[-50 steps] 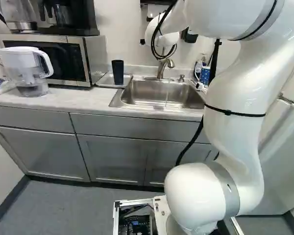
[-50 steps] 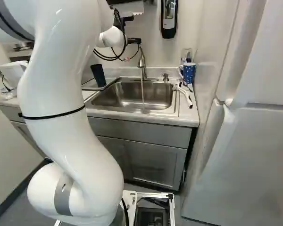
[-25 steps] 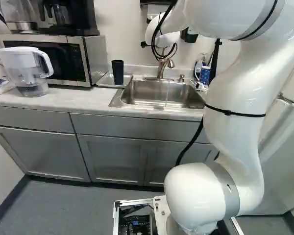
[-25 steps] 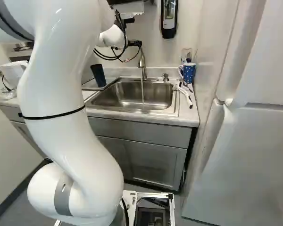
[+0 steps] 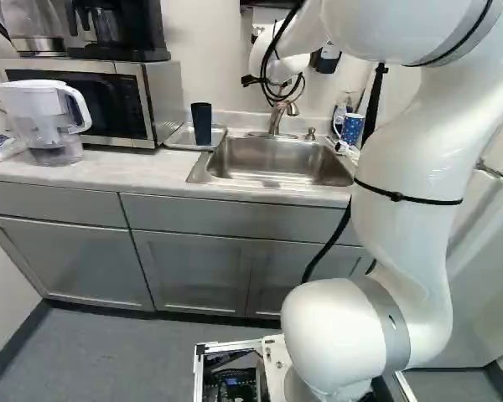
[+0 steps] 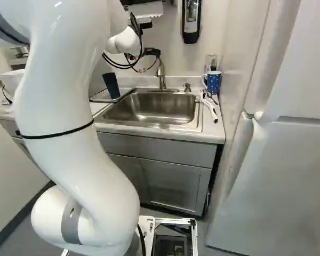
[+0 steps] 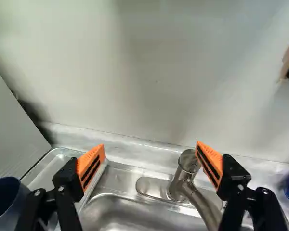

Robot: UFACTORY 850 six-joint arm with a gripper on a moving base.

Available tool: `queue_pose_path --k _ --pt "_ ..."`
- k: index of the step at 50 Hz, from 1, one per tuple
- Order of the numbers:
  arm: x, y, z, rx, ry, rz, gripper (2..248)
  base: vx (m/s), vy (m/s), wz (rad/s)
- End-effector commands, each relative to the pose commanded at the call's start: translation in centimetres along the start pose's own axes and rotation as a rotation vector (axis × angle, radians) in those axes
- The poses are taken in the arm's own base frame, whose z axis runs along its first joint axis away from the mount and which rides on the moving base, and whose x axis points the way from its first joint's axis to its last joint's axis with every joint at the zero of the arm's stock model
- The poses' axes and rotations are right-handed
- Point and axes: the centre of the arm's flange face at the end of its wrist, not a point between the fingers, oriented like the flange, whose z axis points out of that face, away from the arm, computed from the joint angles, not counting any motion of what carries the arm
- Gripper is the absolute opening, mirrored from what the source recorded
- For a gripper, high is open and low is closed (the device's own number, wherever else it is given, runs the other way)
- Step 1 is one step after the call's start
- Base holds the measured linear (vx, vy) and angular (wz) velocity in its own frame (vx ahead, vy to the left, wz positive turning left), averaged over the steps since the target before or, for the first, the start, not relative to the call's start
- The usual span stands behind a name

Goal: Rinse the cup and place it in the tray

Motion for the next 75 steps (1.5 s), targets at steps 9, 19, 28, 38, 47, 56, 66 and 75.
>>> queue_pose_path --k 9,19,28,38,47,56,66,75 --pt "-0.1 0.0 -0.5 0.0 -0.002 0.0 247 0.0 0.0 0.0" --pt "-0.2 0.2 -1.0 -0.003 -0.003 0.001 247 0.0 0.0 0.0" --pt "-0.2 0.7 -1.6 -0.011 0.019 0.003 247 0.0 0.0 0.0" --pt "-0.4 1.7 -3.0 -0.028 0.031 0.008 247 0.0 0.0 0.0" --pt "-0.9 2.4 -4.6 -0.04 0.028 0.012 247 0.0 0.0 0.0" --pt "-1.4 2.9 -6.4 -0.052 0.026 0.015 247 0.0 0.0 0.0" --pt "-2.0 3.5 -8.3 -0.065 0.025 0.019 247 0.0 0.0 0.0" --pt "-2.5 4.0 -10.1 -0.077 0.025 0.023 247 0.0 0.0 0.0"
